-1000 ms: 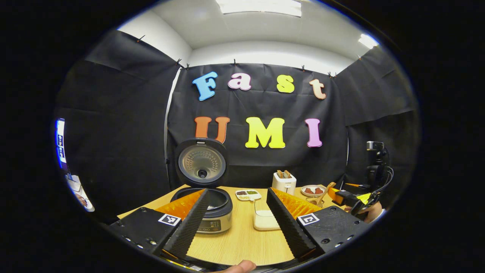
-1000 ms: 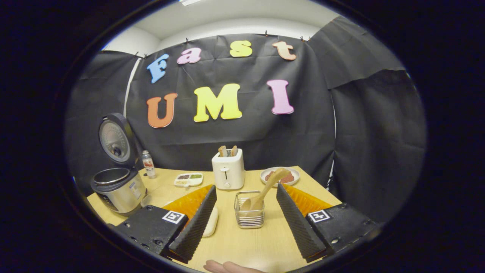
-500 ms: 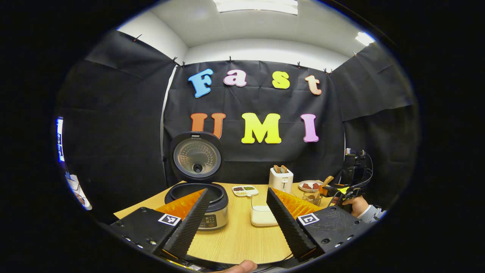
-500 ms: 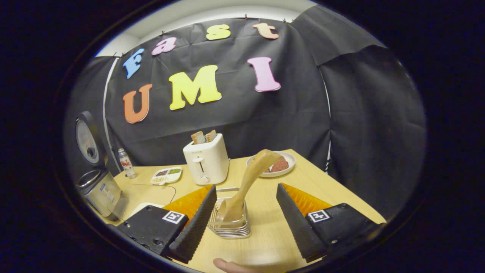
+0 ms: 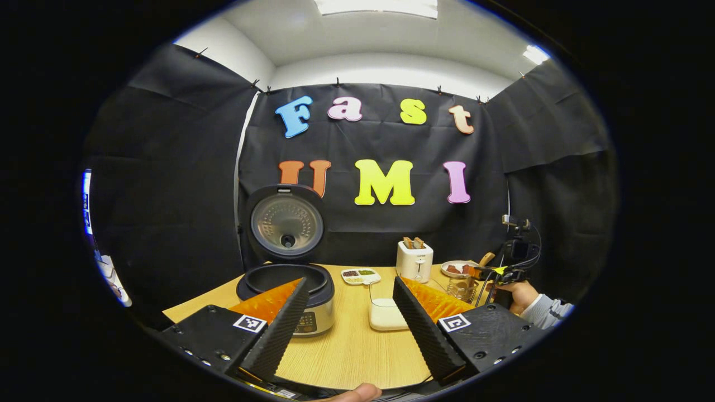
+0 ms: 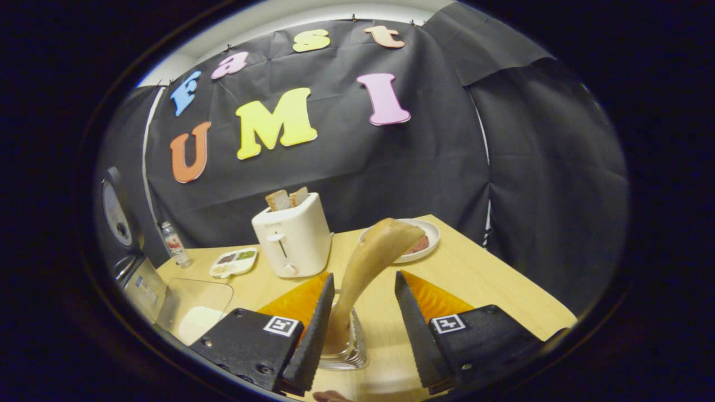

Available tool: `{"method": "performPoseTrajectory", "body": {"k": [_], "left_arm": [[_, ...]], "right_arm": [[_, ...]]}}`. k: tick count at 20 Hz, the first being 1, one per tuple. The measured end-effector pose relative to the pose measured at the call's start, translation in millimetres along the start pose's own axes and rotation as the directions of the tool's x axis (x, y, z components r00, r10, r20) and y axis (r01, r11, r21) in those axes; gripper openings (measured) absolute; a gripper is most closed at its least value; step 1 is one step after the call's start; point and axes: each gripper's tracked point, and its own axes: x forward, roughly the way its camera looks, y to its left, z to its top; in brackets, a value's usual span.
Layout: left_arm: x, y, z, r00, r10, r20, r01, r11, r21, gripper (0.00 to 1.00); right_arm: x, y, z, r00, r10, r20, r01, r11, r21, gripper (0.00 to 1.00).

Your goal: Close the left gripper, press the button to open the rice cooker; take a wooden spoon from the chopstick holder with the right hand, scoop a spoonful of rice and pour it into the rice cooker, then put the wooden spoon back into the chopstick holder.

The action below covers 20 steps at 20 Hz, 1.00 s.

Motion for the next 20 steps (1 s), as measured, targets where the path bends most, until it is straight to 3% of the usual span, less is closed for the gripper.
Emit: {"method": "performPoseTrajectory", "body": {"k": [4,7,10,14,20], "left_arm": [[3,2,-6,1.000,0.005,-0.017,-0.005,1.000,0.001,0.96],[2,5,-6,1.000,0.005,-0.012,-0.005,1.000,-0.008,0.96],[1,8,-8,1.000,0.004,-0.010,-0.004,1.000,-0.029,0.96],[0,13,-13,1.000,0.009,-0.027,-0.010,0.999,-0.052,0.96],[-12,23,-6,1.000,0.023,-0.006,-0.023,0.999,-0.043,0.95]], "right_arm": [[-2,15,14,0.997,0.058,0.045,-0.058,0.998,-0.002,0.61],[-8,25,21,0.993,0.100,0.057,-0.101,0.995,0.009,0.32],[-13,36,20,0.989,0.138,0.045,-0.140,0.990,0.021,0.23],[-23,42,33,0.988,0.144,0.052,-0.144,0.990,-0.013,0.16],[-50,55,73,0.981,0.146,0.128,-0.140,0.989,-0.054,0.15]]}}
